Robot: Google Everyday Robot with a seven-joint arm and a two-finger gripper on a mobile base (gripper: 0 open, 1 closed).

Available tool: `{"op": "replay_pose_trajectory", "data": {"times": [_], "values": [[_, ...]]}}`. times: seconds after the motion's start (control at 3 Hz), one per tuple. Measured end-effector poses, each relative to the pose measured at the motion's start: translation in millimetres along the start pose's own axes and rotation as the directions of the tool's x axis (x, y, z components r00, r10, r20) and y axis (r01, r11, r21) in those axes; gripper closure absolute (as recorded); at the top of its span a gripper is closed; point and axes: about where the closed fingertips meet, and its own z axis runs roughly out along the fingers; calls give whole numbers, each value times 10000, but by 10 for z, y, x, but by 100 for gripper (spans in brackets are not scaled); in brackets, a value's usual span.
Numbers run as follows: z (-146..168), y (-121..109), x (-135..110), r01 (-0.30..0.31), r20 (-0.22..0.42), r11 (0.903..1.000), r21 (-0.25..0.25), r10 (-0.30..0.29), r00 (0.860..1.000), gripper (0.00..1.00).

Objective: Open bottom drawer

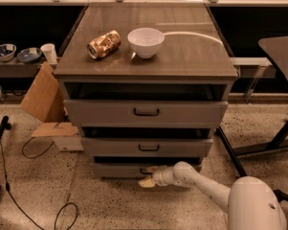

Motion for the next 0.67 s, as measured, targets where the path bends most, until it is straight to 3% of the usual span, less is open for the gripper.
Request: {"op": "replay_pose_trajectory", "data": {"times": [0.67], "values": [[10, -12, 53, -126, -177, 9998, -134, 124, 9998, 30]]}}
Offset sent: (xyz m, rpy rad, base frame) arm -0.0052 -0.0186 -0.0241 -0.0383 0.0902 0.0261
